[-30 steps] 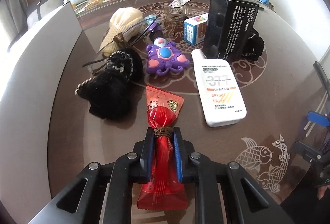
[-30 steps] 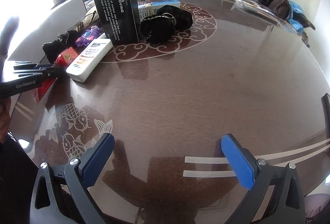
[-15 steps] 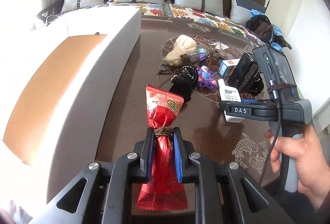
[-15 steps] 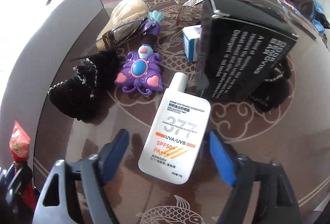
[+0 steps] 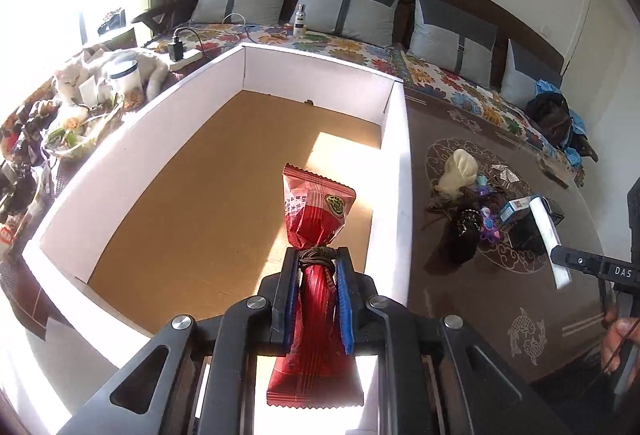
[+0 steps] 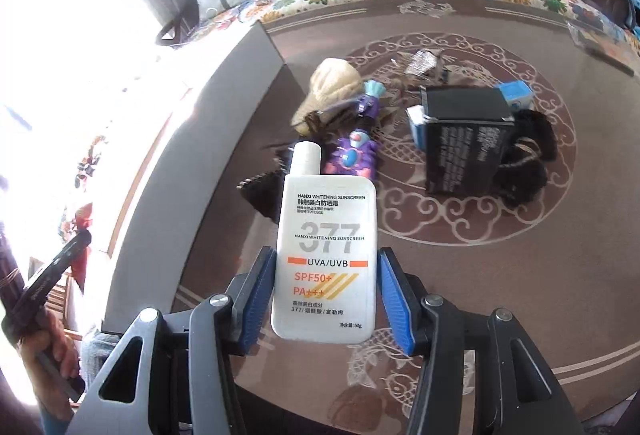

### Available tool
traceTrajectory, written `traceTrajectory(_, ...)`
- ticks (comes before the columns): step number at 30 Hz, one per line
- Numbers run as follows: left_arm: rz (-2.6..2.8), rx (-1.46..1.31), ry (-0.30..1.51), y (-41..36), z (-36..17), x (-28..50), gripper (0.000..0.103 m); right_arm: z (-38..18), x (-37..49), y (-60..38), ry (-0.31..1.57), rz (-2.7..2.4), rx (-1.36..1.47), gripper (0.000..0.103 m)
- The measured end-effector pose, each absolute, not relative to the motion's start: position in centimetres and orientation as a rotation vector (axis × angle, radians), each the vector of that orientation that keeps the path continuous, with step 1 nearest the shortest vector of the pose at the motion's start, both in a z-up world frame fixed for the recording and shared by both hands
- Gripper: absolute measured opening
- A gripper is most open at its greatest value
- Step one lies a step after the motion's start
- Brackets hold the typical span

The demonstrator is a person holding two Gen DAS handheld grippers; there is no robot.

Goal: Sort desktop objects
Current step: 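Carry the red pouch into the cardboard box and release it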

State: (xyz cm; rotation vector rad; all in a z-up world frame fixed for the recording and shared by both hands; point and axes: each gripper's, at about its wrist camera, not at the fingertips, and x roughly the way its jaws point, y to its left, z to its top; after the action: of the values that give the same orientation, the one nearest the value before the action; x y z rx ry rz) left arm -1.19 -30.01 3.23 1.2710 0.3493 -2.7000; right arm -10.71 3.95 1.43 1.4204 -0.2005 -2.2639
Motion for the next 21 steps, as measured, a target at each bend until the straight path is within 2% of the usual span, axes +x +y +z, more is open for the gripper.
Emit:
traceTrajectory(6,-2.548,1.334,0.326,-34.9,1.6,-2.4,0.017,5.3,-8.0,-11.2,-0.04,-2.067,1.223,0.052)
traceTrajectory(12,-2.452,1.465,0.329,-36.9,-1.0,-3.0,0.019,2.7,-6.9,-21.5,0.189,-1.986,1.201,0.052)
traceTrajectory(13,-2.43,1.486,0.329,-37.0,-1.4,-3.0,0.026,1.9,-6.7,-22.1,0.216,-1.984,1.22,0.055)
traceTrajectory(14,-2.413,1.496,0.33,-37.1,-1.7,-3.0,0.042,1.0,-6.8,-22.6,0.237,-1.98,1.245,0.061)
traceTrajectory(15,-2.407,1.484,0.33,-37.1,-1.8,-2.7,0.052,0.5,-6.8,-22.5,0.242,-1.979,1.257,0.073)
traceTrajectory(16,-2.412,1.45,0.329,-37.1,-1.4,-2.3,0.067,0.4,-6.7,-22.2,0.231,-1.986,1.25,0.074)
traceTrajectory(17,-2.424,1.407,0.326,-37.0,-1.0,-1.8,0.071,0.5,-6.8,-21.6,0.211,-1.997,1.228,0.074)
traceTrajectory(19,-2.458,1.345,0.331,-36.3,0.2,-1.1,0.071,1.5,-6.7,-19.4,0.18,-2.036,1.166,0.076)
traceTrajectory(21,-2.506,1.302,0.336,-34.8,1.5,-0.6,0.071,2.6,-5.9,-16.3,0.181,-2.106,1.085,0.083)
